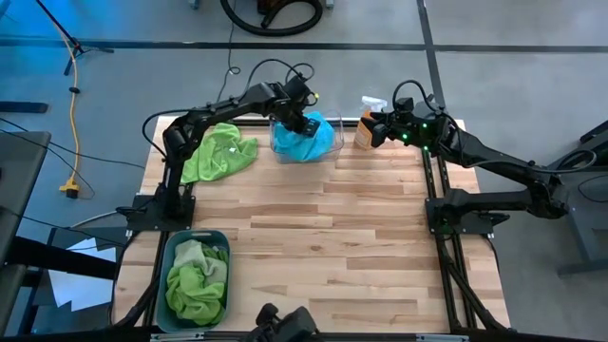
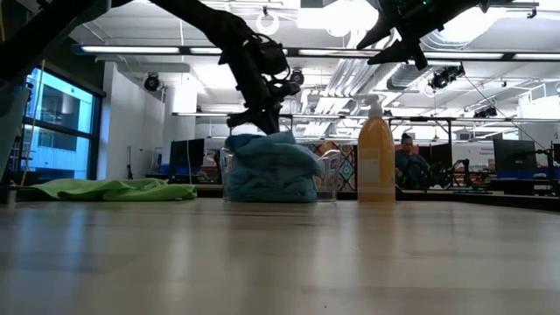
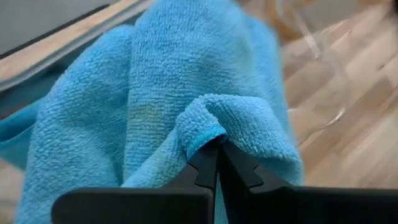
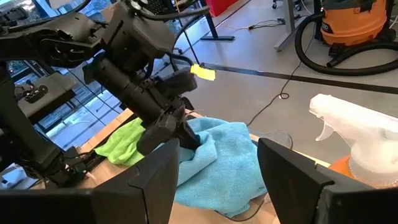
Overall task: Sort microfiber towel by color & place in baskets
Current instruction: Put the blue microfiber towel into the transparent bin
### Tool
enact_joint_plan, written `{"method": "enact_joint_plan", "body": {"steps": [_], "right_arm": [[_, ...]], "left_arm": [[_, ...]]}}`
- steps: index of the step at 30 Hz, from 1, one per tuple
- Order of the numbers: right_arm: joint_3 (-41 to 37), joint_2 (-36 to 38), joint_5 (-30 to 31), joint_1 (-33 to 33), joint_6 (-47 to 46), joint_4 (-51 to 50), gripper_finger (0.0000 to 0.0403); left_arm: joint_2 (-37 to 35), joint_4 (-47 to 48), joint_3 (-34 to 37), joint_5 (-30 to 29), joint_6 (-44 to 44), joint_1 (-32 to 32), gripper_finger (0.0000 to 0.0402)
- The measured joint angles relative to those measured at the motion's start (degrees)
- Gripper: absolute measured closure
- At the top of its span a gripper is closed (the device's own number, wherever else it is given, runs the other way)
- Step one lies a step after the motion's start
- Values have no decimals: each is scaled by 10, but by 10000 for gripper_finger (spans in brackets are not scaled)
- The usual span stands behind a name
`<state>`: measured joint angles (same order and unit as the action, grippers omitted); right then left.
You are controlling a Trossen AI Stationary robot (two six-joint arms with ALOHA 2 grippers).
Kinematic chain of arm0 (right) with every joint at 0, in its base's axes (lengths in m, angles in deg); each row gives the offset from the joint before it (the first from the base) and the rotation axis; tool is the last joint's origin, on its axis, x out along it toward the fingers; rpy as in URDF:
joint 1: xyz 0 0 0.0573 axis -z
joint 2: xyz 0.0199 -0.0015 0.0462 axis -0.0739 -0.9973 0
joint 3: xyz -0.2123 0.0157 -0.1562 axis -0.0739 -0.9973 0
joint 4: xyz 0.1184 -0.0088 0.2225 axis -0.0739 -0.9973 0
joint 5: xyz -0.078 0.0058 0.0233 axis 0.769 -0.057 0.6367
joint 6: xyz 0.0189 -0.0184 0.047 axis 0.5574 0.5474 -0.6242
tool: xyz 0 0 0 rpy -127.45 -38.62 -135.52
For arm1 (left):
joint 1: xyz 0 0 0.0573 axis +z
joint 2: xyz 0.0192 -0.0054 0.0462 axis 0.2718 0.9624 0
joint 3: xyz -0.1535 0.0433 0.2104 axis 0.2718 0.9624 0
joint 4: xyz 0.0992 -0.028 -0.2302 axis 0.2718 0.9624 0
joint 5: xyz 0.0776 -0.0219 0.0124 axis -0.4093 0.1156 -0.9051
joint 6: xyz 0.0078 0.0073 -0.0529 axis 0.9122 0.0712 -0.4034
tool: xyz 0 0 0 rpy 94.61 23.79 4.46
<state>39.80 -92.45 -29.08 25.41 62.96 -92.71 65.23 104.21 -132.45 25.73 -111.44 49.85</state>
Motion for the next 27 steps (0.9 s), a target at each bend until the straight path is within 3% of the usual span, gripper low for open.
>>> {"method": "enact_joint_plan", "body": {"steps": [11, 15, 20, 27], "right_arm": [[0, 0, -9, 0, -5, -1, 187], [0, 0, -15, 0, -6, -2, 187], [0, 0, -15, 0, -10, -2, 187], [0, 0, -15, -1, -6, -3, 187]], "left_arm": [[73, -28, 0, -33, -30, 20, 401], [99, -21, -3, -15, -53, 24, 401], [121, 3, -2, 48, -62, 27, 402], [114, -3, 0, 42, -42, 28, 397]]}}
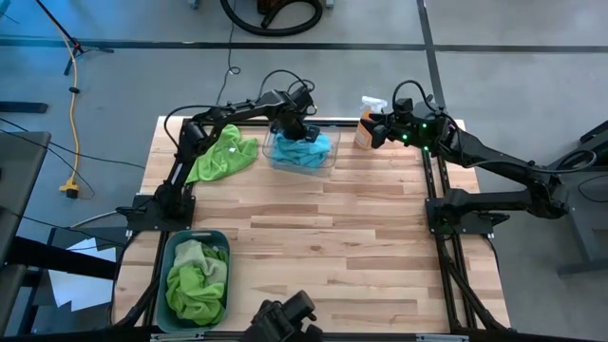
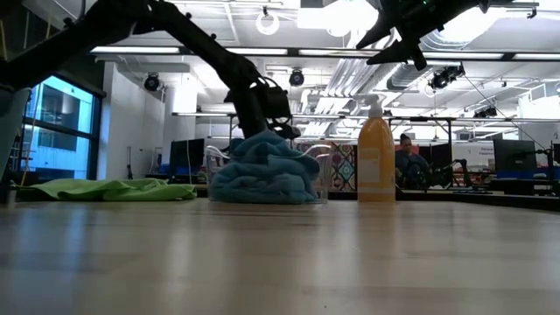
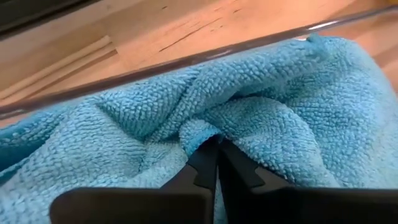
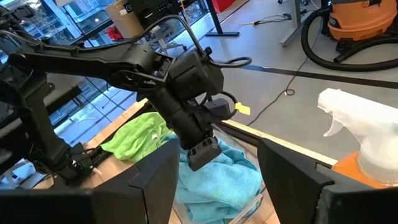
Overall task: Sort microfiber towel by color & place in baskets
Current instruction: Put the blue microfiber towel into the transparent bin, then put the green microfiber towel into the blue bin
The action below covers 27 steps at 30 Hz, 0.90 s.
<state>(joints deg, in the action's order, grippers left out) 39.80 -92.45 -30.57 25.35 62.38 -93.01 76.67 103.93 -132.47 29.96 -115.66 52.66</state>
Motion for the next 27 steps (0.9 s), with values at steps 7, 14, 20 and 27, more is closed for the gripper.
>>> {"method": "enact_joint_plan", "body": {"steps": [7, 14, 20, 27], "right_arm": [[0, -1, 0, 0, 1, -2, 187], [0, -1, 0, 0, 1, -2, 187], [0, -1, 6, 0, 1, -2, 187], [0, -1, 6, 0, 1, -2, 187]], "left_arm": [[-3, 13, -21, -1, 22, 2, 359], [-40, 21, -47, -9, 51, 3, 312], [-77, 39, -47, -17, 75, 2, 273], [-133, 46, -47, -17, 106, 1, 242]]}}
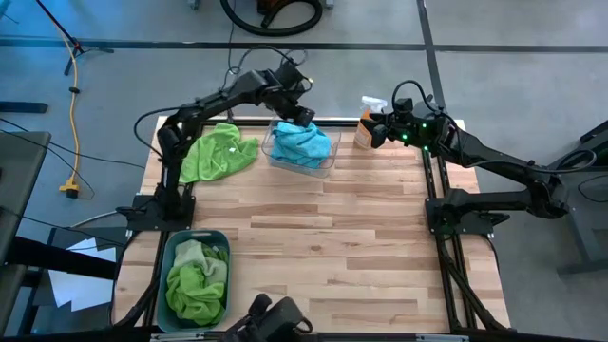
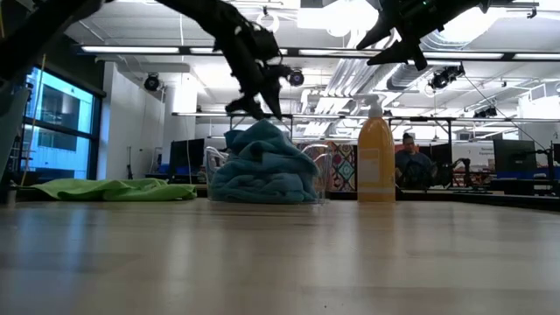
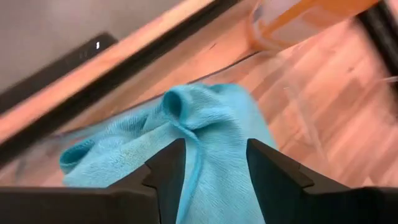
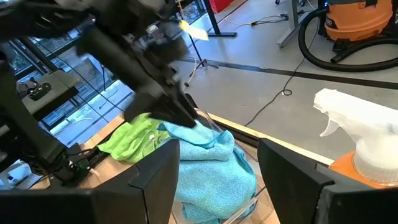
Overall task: Sort microfiber towel by color & place in baskets
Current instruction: Put the green microfiber towel into the blue bin
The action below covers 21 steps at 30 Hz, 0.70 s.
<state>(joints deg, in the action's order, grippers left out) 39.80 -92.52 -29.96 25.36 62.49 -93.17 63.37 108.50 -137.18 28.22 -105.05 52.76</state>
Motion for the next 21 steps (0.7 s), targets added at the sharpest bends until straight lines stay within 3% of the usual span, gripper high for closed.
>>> {"method": "enact_joint_plan", "body": {"steps": [7, 10, 14, 21], "right_arm": [[0, 0, 0, 0, -2, 0, 187], [0, 0, 0, 0, -1, 1, 187], [0, 0, 0, 0, 0, 4, 187], [0, 0, 0, 0, 0, 4, 187]], "left_arm": [[-91, 49, 0, -34, 66, 1, 236], [-144, 40, 30, -47, 76, -10, 236], [-241, -45, 141, -58, 71, -26, 236], [-440, -229, 416, -61, 26, -51, 236]]}}
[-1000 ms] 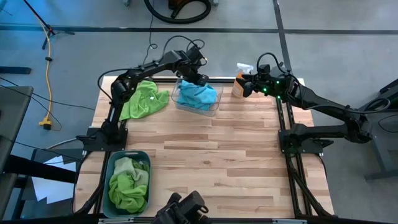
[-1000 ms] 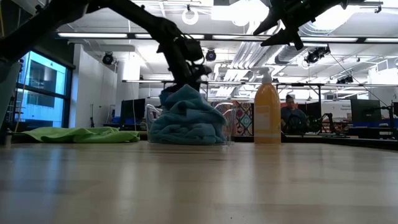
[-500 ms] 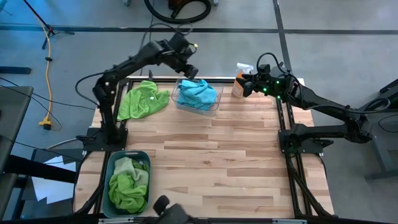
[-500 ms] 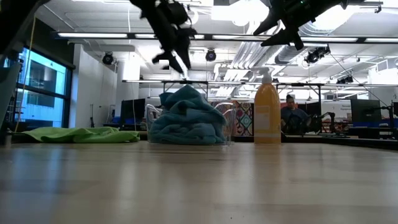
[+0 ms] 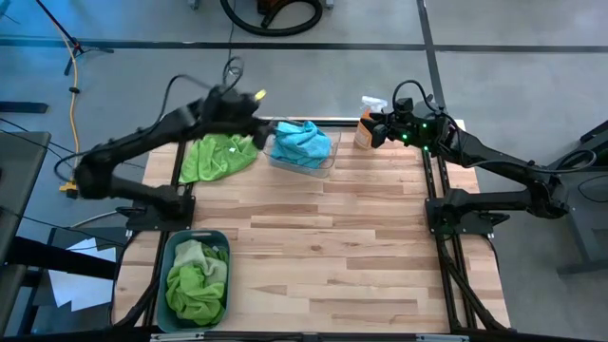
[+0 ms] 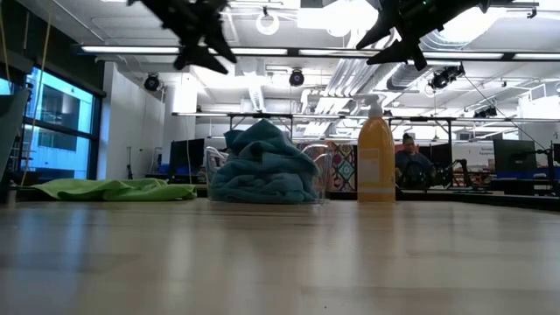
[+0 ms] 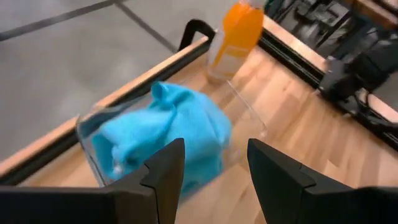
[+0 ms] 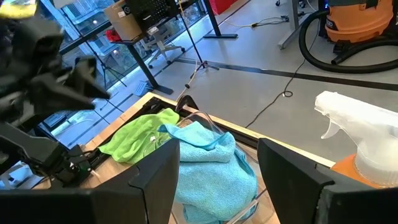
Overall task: Sort microfiber towel by color & place in baskets
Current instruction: Put the green microfiber towel into the blue bin
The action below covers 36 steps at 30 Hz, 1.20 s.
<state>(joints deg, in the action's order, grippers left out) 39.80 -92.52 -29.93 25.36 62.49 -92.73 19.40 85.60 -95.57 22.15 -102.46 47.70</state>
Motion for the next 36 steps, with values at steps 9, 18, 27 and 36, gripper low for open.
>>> {"method": "enact_joint_plan", "body": {"steps": [9, 18, 27, 36], "right_arm": [[0, 0, 0, 0, -2, 3, 187], [0, 0, 0, 0, -1, 32, 187], [0, 0, 0, 0, -13, 31, 187], [0, 0, 0, 1, -1, 31, 187]], "left_arm": [[-104, 171, 96, -98, -81, 22, 242], [20, 298, 98, -108, -46, 97, 250], [96, 236, 186, -110, -75, 100, 250], [96, 149, 258, -123, -91, 100, 250]]}}
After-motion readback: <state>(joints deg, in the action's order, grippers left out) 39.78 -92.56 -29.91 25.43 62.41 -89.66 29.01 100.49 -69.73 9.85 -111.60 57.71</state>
